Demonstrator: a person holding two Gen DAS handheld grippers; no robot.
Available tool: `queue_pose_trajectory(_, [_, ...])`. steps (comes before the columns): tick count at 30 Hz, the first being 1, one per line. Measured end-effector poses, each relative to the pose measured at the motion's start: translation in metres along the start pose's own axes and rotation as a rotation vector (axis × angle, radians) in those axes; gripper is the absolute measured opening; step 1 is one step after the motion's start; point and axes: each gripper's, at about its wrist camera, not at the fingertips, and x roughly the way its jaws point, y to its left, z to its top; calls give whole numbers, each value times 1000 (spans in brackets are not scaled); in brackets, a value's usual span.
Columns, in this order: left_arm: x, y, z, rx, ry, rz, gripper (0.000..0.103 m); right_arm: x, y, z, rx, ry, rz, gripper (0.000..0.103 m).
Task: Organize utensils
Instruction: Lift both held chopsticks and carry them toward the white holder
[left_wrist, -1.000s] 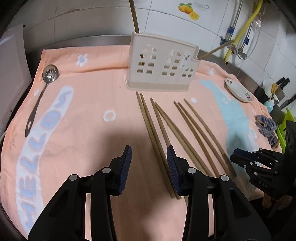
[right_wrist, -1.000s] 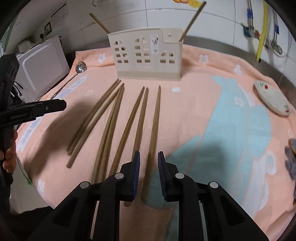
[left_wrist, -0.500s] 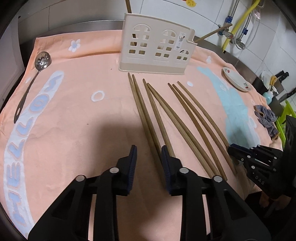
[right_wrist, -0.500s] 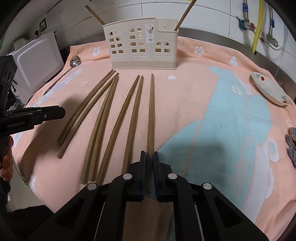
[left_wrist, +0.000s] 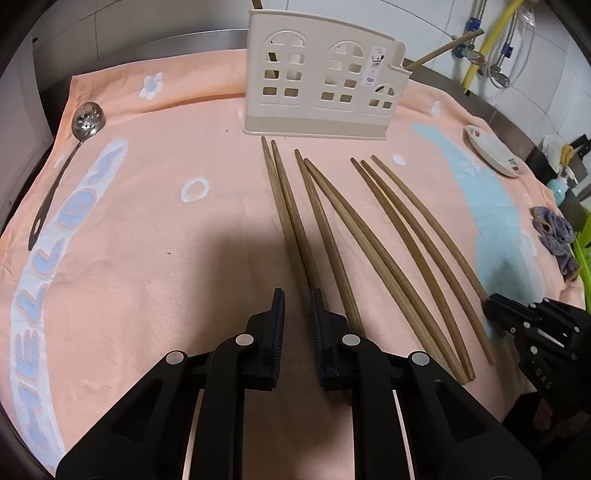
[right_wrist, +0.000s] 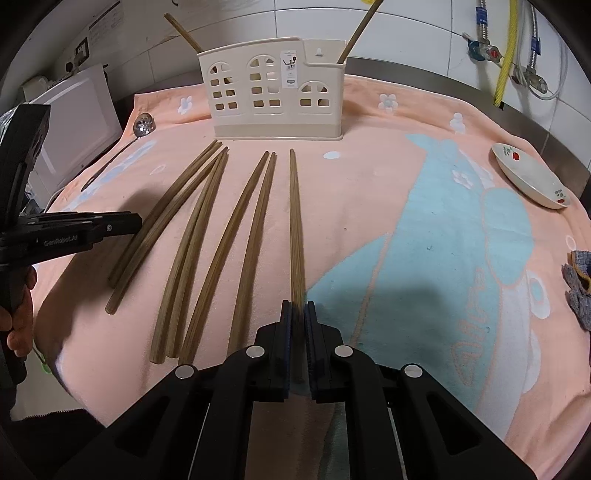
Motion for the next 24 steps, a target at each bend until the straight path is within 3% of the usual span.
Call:
queue_pose_trajectory(10, [4, -15, 4, 27, -1, 46, 11, 0, -1, -1, -5, -7, 5, 7])
queue_pose_trajectory(24, [11, -13, 3, -35, 10, 67, 11, -1, 1, -3, -1, -18, 7, 7])
